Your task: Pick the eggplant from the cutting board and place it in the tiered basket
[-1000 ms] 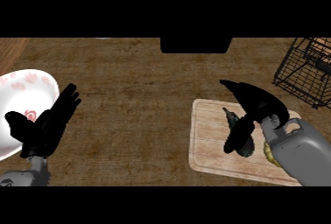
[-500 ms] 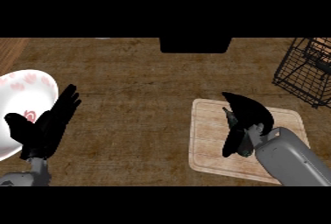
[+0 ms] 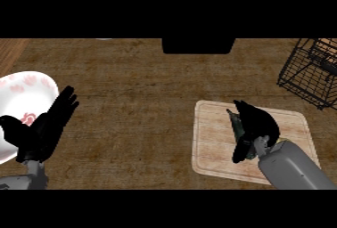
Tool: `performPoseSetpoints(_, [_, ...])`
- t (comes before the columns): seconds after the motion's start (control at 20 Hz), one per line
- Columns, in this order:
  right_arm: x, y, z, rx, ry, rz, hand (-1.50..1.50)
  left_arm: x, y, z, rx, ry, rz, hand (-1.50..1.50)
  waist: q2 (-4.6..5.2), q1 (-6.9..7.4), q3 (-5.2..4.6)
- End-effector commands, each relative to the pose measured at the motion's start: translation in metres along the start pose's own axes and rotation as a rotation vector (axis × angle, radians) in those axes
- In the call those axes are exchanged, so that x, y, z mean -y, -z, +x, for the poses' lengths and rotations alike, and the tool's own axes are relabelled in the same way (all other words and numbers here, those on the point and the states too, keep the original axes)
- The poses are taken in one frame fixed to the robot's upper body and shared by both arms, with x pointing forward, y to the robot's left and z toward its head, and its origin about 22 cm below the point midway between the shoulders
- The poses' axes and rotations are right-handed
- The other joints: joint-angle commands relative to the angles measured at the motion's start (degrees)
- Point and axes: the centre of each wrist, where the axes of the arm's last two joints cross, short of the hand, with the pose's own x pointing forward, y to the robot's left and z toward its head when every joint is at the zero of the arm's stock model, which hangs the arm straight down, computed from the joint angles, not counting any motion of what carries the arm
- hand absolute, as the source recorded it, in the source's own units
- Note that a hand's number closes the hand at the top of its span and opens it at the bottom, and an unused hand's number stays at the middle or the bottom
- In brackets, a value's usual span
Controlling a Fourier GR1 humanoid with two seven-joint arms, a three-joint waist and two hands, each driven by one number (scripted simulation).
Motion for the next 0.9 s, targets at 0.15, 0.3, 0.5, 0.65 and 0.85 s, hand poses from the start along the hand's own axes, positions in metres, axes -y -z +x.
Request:
performPoseSetpoints(0.15, [0.010,-0.003,-0.003,-0.064,-0.051,0.070,-1.50,0.005,-0.005,-0.007,-0.013,0.003,0.011,0.00,-0.08,-0.01,-0.01])
performPoseSetpoints(0.3, [-0.008,0.018,-0.003,-0.040,-0.021,0.205,1.50,-0.006,-0.005,0.003,-0.003,0.011,-0.004,0.00,0.01,0.35,0.00])
performPoseSetpoints(0.5, [-0.020,0.007,-0.023,0.000,-0.130,0.162,1.50,0.004,0.001,0.005,0.017,-0.003,0.009,0.00,-0.06,-0.07,0.00])
performPoseSetpoints(0.65, [-0.034,0.022,-0.014,0.028,-0.187,0.150,1.50,0.017,-0.005,-0.004,-0.007,-0.001,-0.003,0.00,0.04,0.42,0.02])
performPoseSetpoints(0.85, [0.011,0.012,-0.121,-0.043,-0.180,0.020,1.50,-0.004,-0.006,-0.007,-0.008,0.003,0.036,0.00,-0.39,-1.98,0.11])
